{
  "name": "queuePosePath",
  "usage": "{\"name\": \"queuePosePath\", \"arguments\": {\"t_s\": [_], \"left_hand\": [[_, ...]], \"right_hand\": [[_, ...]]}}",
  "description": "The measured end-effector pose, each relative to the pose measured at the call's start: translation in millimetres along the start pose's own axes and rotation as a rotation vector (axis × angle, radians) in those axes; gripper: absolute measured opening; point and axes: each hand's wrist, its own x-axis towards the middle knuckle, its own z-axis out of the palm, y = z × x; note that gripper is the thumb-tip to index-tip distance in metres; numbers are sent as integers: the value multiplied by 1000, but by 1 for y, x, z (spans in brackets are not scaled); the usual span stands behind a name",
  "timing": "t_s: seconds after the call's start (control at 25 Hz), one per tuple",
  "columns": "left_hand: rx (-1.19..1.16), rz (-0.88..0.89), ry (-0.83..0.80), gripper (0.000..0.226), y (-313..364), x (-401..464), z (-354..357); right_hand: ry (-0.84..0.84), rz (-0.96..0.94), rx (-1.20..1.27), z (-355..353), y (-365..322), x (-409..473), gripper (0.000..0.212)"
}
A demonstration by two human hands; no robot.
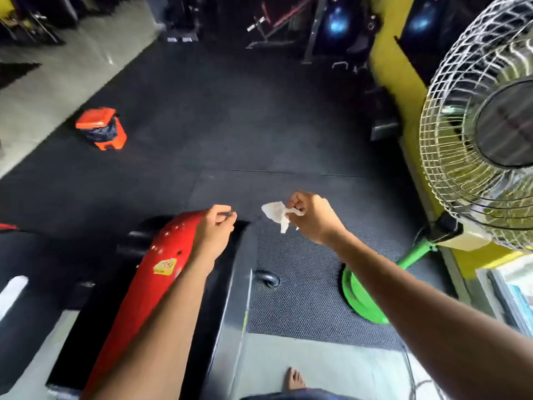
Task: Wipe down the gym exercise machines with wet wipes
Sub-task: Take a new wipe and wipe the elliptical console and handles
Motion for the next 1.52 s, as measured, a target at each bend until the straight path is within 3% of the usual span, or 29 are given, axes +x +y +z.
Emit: {"name": "queuePosePath", "arguments": {"t_s": [0.12,0.28,0.4,0.52,0.68,0.84,0.96,1.24,1.52], "left_hand": [[44,-10,-83,10,10,61,44],[72,-33,-92,19,22,148,79],[71,-40,-110,13,27,230,101],[60,-35,-122,18,34,303,111],[57,-63,-139,26,56,386,128],[64,-93,-78,13,84,475,142],[130,-152,-13,16,95,533,147],[114,-310,167,21,95,628,73],[-45,-458,371,25,32,724,-35]], "right_hand": [[43,44,13,-18,31,52,22],[36,72,9,-23,60,131,18],[8,61,25,-28,73,209,33],[-101,96,-1,-40,77,282,24],[-47,136,-46,-60,90,364,6],[-154,117,-69,-67,98,470,13],[-164,73,-48,-71,108,563,17],[-344,-207,-104,-12,70,733,25],[-496,-440,-65,105,-24,882,29]]}}
